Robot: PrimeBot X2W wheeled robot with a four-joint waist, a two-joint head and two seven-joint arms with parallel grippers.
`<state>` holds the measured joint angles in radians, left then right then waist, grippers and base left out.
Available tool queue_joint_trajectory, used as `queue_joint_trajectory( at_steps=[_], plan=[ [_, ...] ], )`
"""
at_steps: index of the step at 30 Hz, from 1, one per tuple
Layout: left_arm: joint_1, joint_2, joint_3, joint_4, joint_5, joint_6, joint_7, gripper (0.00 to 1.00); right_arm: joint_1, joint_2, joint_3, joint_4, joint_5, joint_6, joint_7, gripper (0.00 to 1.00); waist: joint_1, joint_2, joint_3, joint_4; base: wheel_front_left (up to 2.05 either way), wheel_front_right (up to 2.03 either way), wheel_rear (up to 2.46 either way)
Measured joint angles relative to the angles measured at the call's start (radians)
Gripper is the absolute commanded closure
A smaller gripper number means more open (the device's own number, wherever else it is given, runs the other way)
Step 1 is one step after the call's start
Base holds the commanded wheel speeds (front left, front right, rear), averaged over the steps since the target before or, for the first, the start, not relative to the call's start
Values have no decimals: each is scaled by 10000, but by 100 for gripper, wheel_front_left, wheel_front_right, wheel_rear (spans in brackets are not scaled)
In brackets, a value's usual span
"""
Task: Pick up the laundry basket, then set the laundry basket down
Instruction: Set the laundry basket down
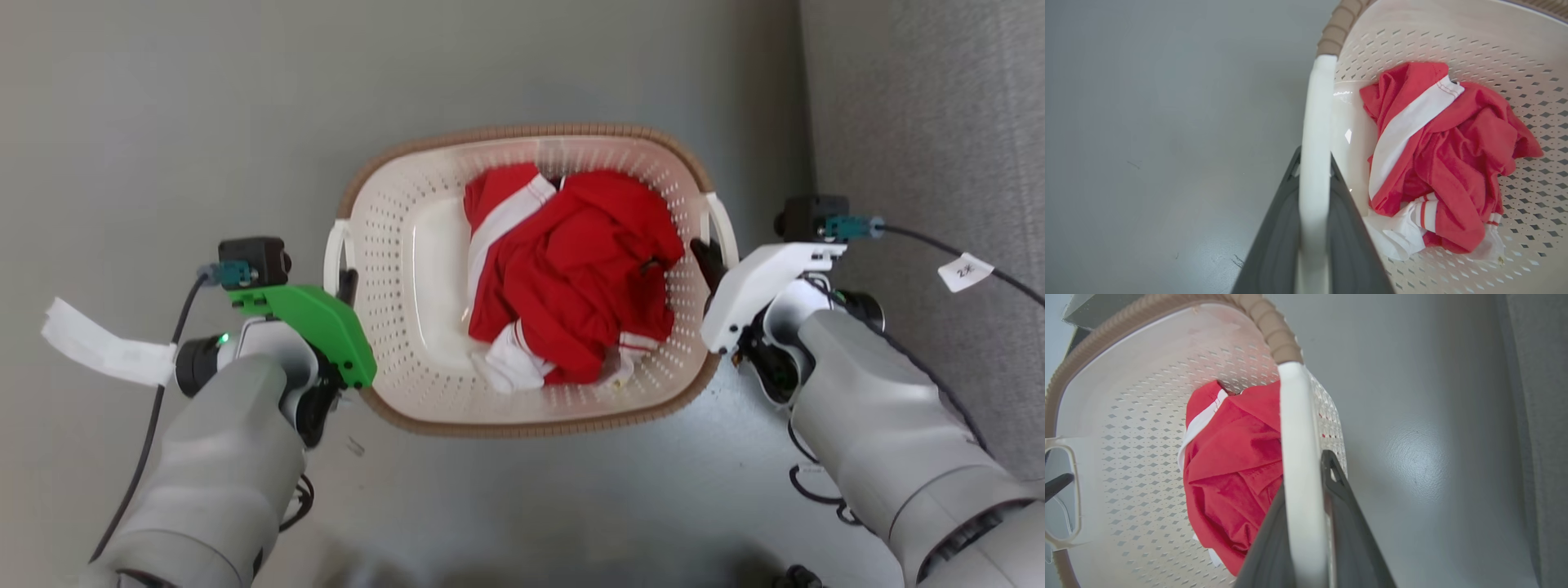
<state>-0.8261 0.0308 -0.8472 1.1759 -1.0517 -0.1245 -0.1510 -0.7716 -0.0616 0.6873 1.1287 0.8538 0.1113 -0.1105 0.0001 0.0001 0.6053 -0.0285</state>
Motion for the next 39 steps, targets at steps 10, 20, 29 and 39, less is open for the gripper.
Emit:
queue_joint_trajectory(
  at_steps=[10,20,29,39],
  plan=[
    [-613,25,19,44,42,-31,-309,100,-534,-2,-2,42,0,13,-451,100,1,0,921,21,0,0,0],
    [-798,4,52,52,111,-48,-639,100,-828,17,-17,190,0,15,-874,100,1,0,1626,41,0,0,0],
    [-1127,-10,86,52,211,-48,-790,100,-1095,25,-92,291,0,23,-1104,100,1,0,2113,92,0,0,0],
    [-1322,-25,142,56,211,-73,-880,100,-1322,23,-128,359,-2,25,-1197,100,0,0,2546,165,0,0,0]
  ],
)
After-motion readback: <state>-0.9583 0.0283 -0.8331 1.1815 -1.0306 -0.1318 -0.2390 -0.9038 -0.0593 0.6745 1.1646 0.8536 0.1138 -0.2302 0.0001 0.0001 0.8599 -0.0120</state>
